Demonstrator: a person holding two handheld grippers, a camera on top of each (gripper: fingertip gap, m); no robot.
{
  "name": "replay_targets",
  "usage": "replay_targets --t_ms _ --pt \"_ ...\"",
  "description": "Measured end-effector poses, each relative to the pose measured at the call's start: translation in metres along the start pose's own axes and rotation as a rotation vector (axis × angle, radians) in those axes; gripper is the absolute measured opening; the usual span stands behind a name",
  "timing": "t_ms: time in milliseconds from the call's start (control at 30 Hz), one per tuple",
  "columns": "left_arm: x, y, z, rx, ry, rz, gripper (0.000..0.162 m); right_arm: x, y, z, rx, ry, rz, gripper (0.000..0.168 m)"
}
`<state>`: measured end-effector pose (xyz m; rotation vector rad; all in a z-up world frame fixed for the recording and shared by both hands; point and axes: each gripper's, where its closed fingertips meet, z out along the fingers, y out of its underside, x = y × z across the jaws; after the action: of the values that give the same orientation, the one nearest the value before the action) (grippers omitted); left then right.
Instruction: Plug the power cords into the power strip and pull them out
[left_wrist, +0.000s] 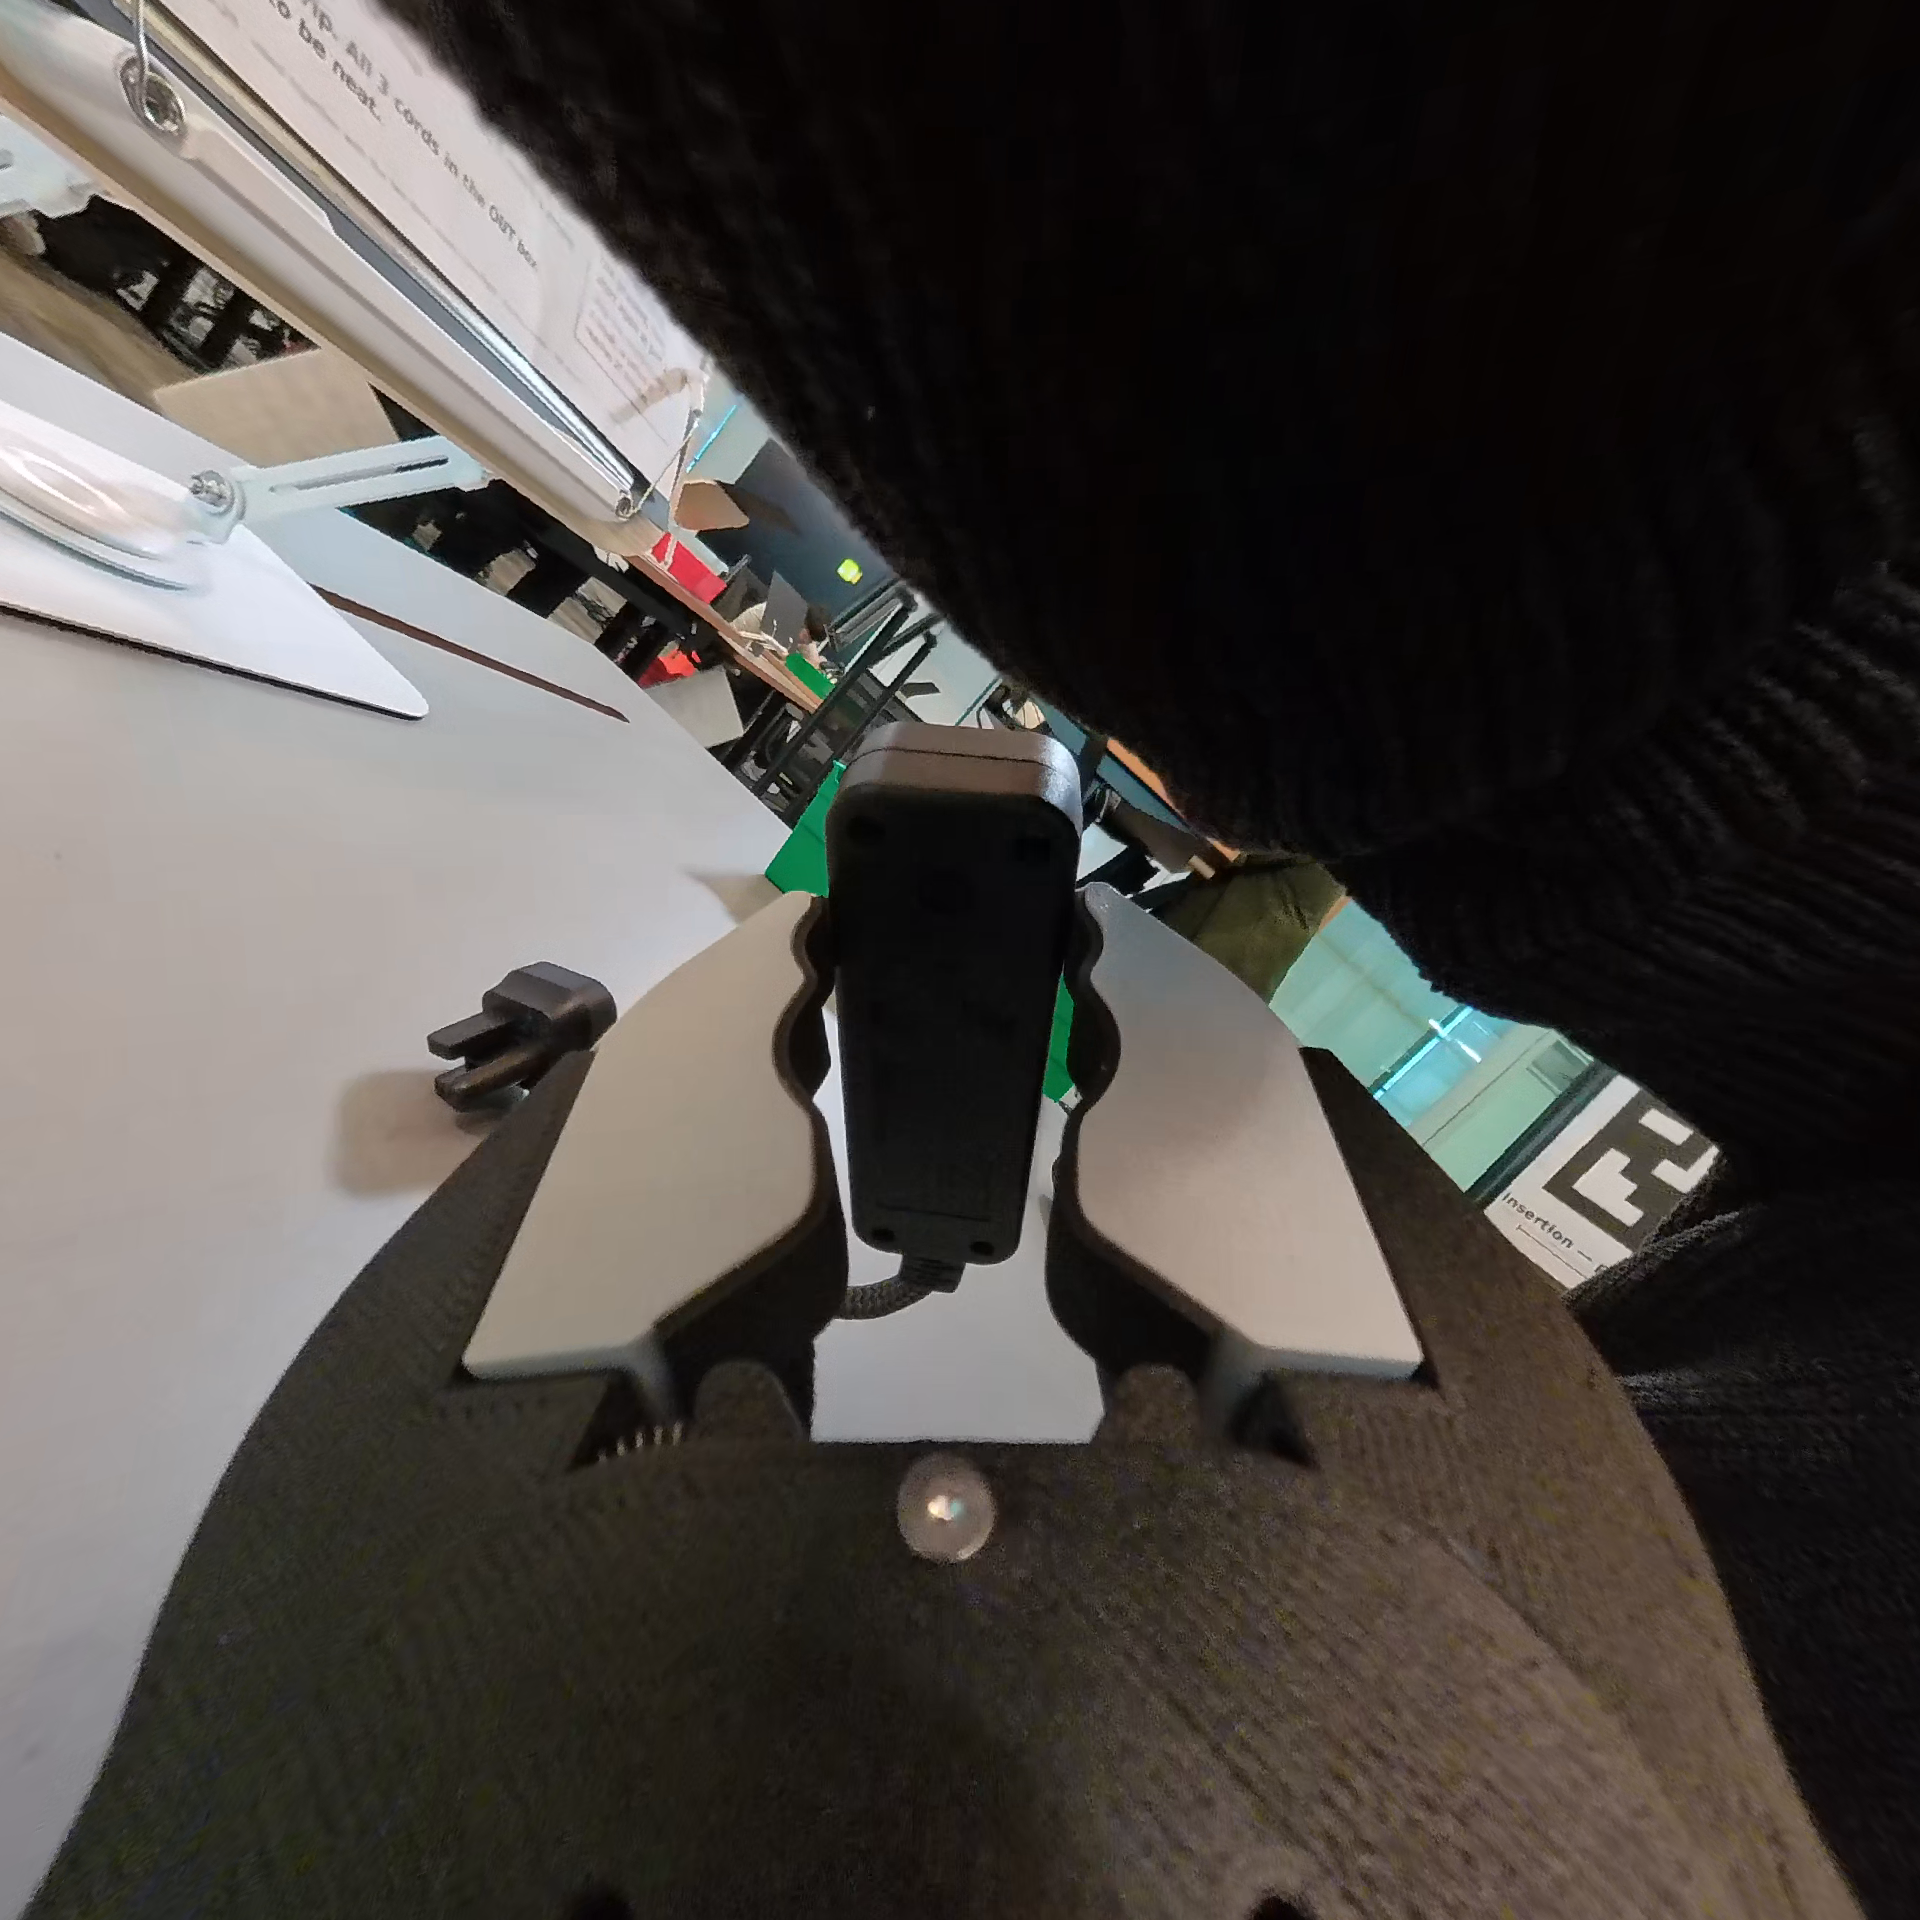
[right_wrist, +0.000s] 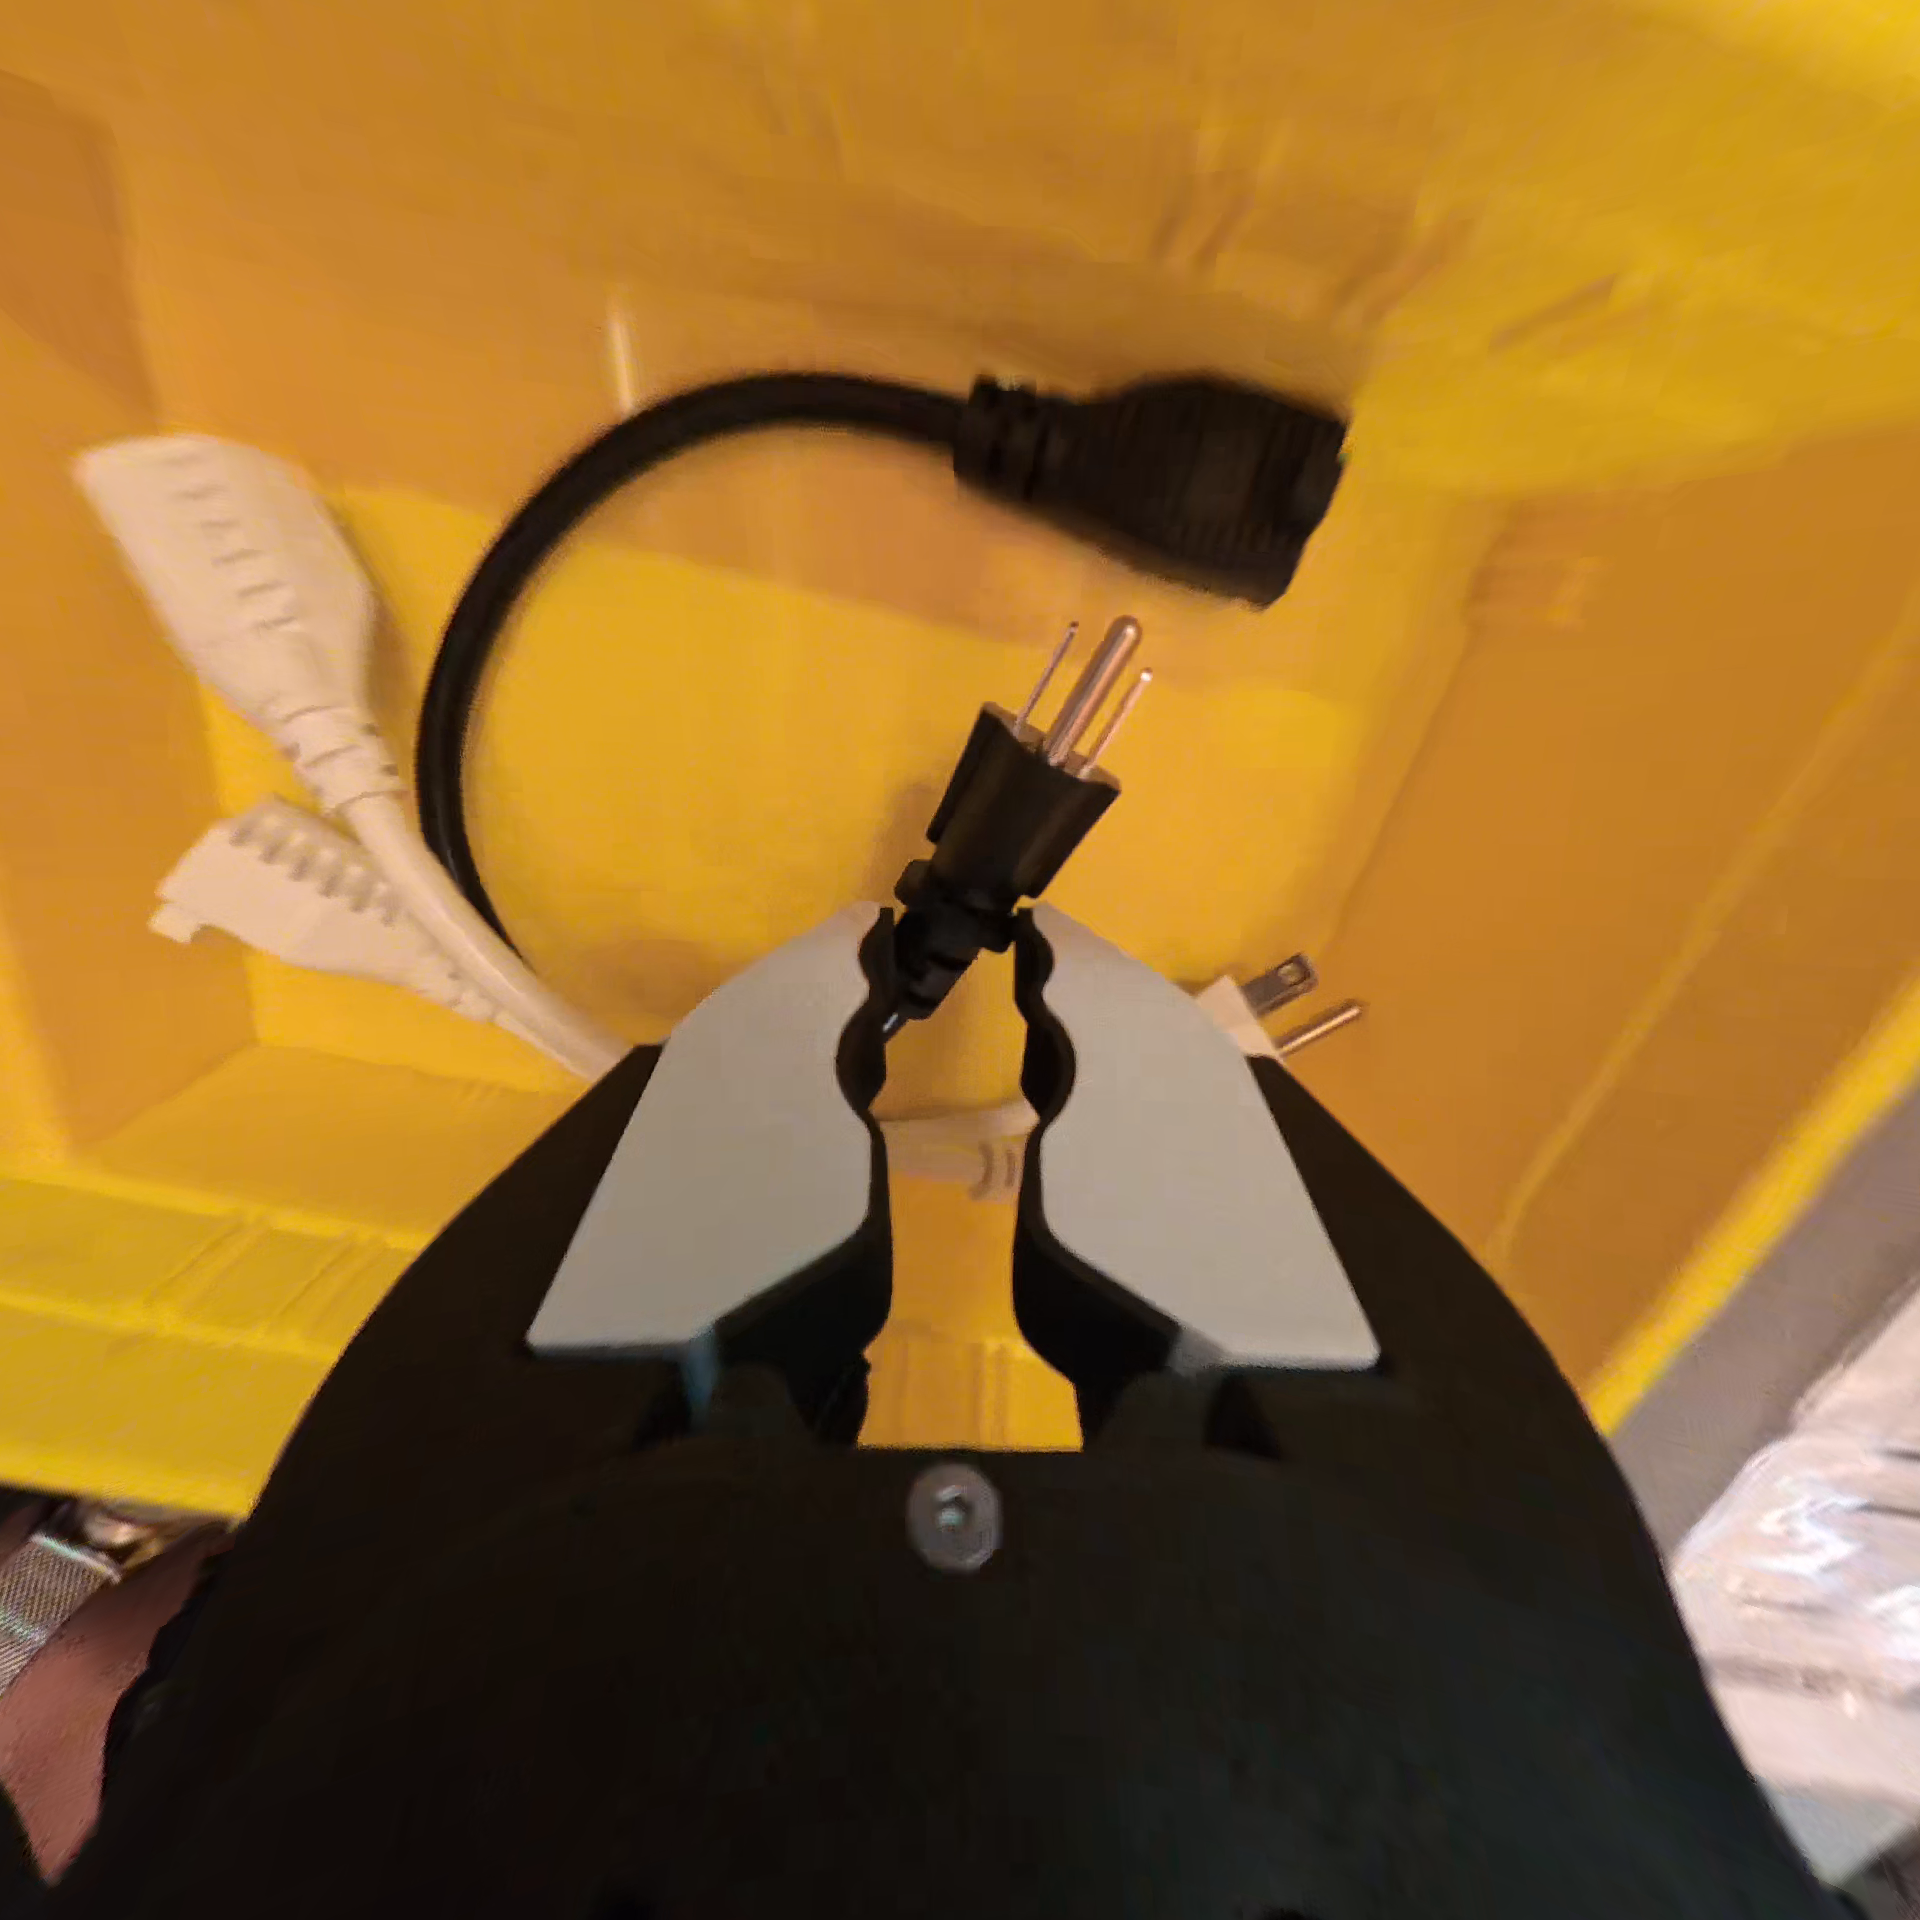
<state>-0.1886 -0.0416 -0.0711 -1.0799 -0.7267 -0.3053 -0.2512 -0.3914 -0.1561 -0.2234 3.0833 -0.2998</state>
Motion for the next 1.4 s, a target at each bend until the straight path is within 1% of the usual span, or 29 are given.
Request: replay_targets --t_ms 133,267,333,467,567,700,800,967,1067,1167,1267,1400 --pt "-0.002 -0.001 0.000 0.008 0.003 -0.015 0.044 0.005 -0.025 -0.045 0.242 0.033 -0.025 0.022" --pt "-0.002 -0.001 0.001 0.007 0.004 -0.017 0.044 0.020 -0.037 -0.096 0.438 0.215 -0.123 0.022" --pt "-0.002 0.000 0.002 0.004 0.002 -0.012 0.044 0.025 -0.038 -0.113 0.497 0.290 -0.154 0.021" --pt "-0.002 0.002 0.003 -0.001 -0.001 -0.006 0.044 0.034 -0.031 -0.124 0.528 0.430 -0.210 0.021" --pt "-0.002 0.005 0.005 -0.009 -0.005 -0.006 0.044 0.035 -0.036 -0.146 0.616 0.535 -0.253 0.021" --pt "-0.001 0.009 0.008 -0.028 -0.005 0.006 0.044 0.039 -0.043 -0.173 0.705 0.564 -0.226 0.021" --pt "-0.001 0.008 0.007 -0.030 -0.007 0.012 0.044 0.041 -0.051 -0.204 0.818 0.598 -0.220 0.021" --pt "-0.002 0.006 0.006 -0.018 -0.003 -0.003 0.044 0.036 -0.055 -0.253 0.999 0.562 -0.173 0.021" --pt "-0.001 0.006 0.006 -0.022 -0.003 0.005 0.044 0.033 -0.049 -0.291 1.128 0.544 -0.132 0.021" --pt "-0.001 0.006 0.006 -0.022 -0.003 0.003 0.044 0.034 -0.034 -0.343 1.272 0.537 -0.054 0.021" --pt "-0.002 0.006 0.006 -0.018 -0.001 -0.005 0.044 0.039 -0.010 -0.393 1.392 0.496 0.040 0.021" --pt "-0.003 0.005 0.005 -0.012 -0.001 -0.011 0.044 0.037 0.039 -0.444 1.468 0.501 0.093 0.021"
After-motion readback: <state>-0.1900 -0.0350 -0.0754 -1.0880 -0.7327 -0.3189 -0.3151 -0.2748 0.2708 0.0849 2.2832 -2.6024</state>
